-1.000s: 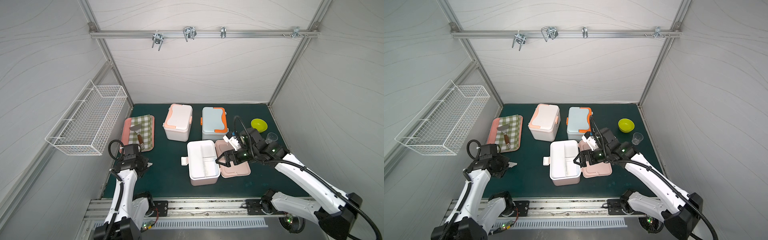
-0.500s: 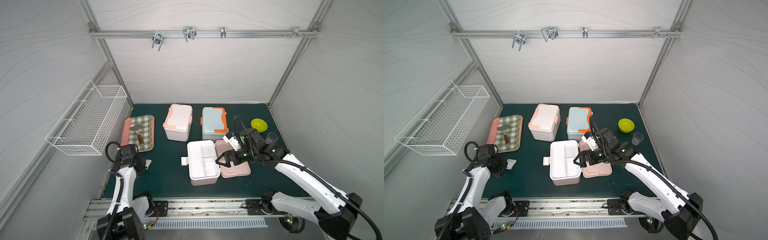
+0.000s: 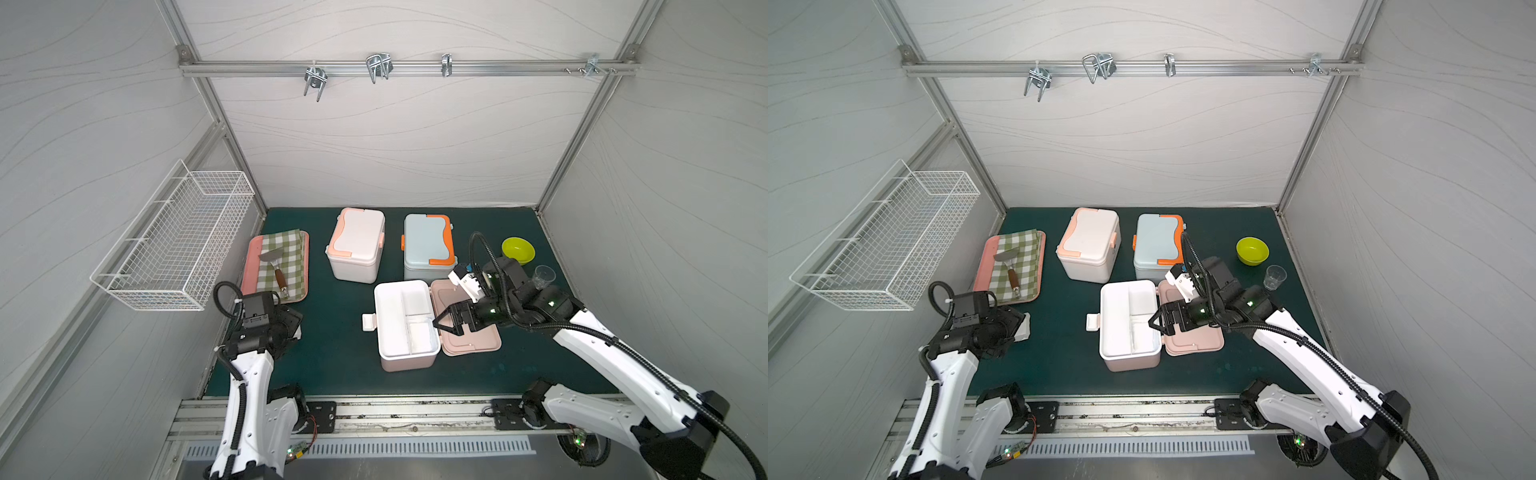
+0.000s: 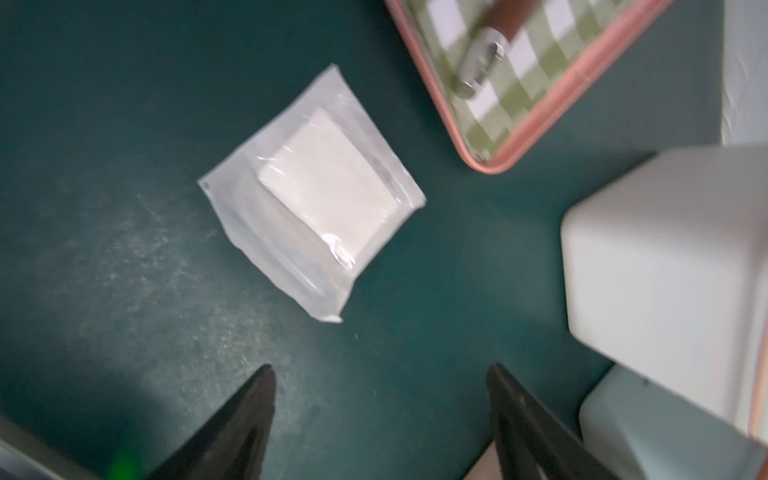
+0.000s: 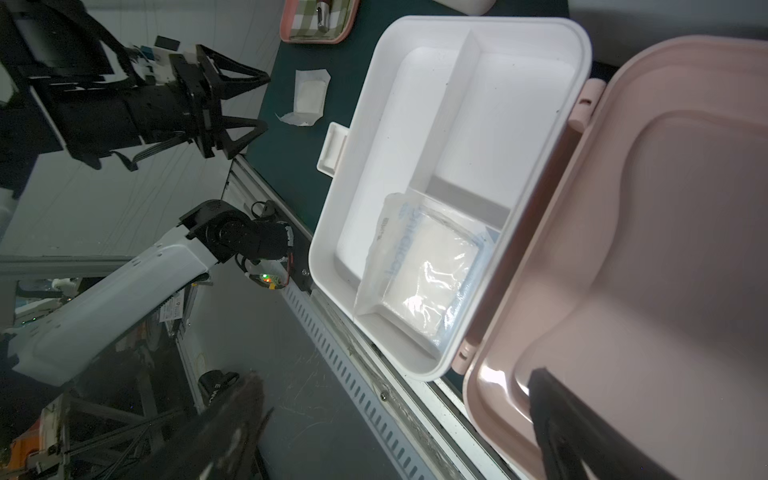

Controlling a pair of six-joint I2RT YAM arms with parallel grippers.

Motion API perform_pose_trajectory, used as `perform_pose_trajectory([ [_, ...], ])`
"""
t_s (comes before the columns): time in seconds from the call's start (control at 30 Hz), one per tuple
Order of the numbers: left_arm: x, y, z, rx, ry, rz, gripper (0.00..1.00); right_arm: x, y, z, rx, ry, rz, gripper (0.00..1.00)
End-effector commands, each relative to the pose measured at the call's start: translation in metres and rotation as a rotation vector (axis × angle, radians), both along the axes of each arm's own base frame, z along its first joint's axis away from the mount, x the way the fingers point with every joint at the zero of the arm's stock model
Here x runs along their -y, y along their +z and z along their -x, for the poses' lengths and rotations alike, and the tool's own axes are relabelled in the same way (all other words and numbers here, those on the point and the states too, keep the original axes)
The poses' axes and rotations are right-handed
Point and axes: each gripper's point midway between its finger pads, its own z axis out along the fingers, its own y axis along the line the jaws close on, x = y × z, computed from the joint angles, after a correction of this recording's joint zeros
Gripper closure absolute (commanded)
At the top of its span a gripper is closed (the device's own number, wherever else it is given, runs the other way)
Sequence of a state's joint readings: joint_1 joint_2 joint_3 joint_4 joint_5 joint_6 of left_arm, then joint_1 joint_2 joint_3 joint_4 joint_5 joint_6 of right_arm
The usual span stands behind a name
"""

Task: Open first aid kits and take out gauze
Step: Pick up the gauze from the first aid kit.

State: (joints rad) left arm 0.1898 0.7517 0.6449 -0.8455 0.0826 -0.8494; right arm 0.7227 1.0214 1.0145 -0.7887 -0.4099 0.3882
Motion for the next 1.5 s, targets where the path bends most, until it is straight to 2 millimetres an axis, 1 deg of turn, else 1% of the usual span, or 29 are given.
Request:
perform_pose_trajectory([
  [0.0,0.019,0.036,-0.005,0.047,-0.120,-0.047,0.13,0.018,0.000,-0.009,0.048,-0.092,0.079,0.01],
  [0.1,0.042,0.058,-0.008,0.065,-0.233,-0.088,0.09,0.043,-0.003,-0.031,0.085,-0.271,0.180,0.01],
  [0.17,0.061,0.071,-0.009,0.071,-0.315,-0.112,0.06,0.059,-0.004,-0.040,0.077,-0.363,0.224,0.01],
  [0.3,0.104,0.094,-0.010,0.085,-0.492,-0.157,0.04,0.077,-0.003,-0.048,0.002,-0.437,0.212,0.01],
  [0.43,0.154,0.111,-0.010,0.093,-0.685,-0.226,0.05,0.092,-0.005,-0.056,-0.045,-0.490,0.168,0.01],
  [0.53,0.195,0.116,-0.007,0.073,-0.834,-0.273,0.09,0.099,-0.007,-0.058,-0.022,-0.518,0.153,0.01],
  [0.67,0.243,0.108,0.001,0.024,-0.989,-0.329,0.13,0.103,-0.010,-0.057,0.018,-0.517,0.137,0.01],
  [0.73,0.256,0.101,0.002,-0.009,-1.024,-0.367,0.15,0.101,-0.010,-0.054,0.031,-0.498,0.120,0.01],
  [0.8,0.265,0.095,0.004,-0.039,-1.050,-0.388,0.17,0.094,-0.009,-0.047,0.036,-0.442,0.082,0.01],
  [0.87,0.274,0.090,0.005,-0.060,-1.061,-0.395,0.22,0.086,-0.009,-0.040,0.028,-0.390,0.037,0.01],
  [1.03,0.298,0.078,0.009,-0.060,-1.077,-0.324,0.39,0.072,-0.013,-0.029,-0.013,-0.313,-0.034,0.07],
  [1.13,0.310,0.068,0.013,-0.078,-1.081,-0.266,0.46,0.068,-0.018,-0.026,-0.045,-0.289,-0.046,0.12],
  [1.2,0.313,0.062,0.015,-0.095,-1.079,-0.251,0.48,0.066,-0.021,-0.024,-0.059,-0.276,-0.046,0.15],
  [1.23,0.313,0.060,0.016,-0.102,-1.076,-0.252,0.52,0.066,-0.022,-0.024,-0.063,-0.271,-0.045,0.16],
  [1.3,0.311,0.055,0.017,-0.116,-1.071,-0.259,0.54,0.064,-0.024,-0.023,-0.073,-0.259,-0.048,0.18],
  [1.33,0.310,0.053,0.017,-0.124,-1.067,-0.267,0.58,0.063,-0.025,-0.022,-0.080,-0.253,-0.052,0.18],
  [1.47,0.307,0.045,0.017,-0.144,-1.057,-0.277,0.62,0.056,-0.024,-0.020,-0.094,-0.219,-0.082,0.15],
])
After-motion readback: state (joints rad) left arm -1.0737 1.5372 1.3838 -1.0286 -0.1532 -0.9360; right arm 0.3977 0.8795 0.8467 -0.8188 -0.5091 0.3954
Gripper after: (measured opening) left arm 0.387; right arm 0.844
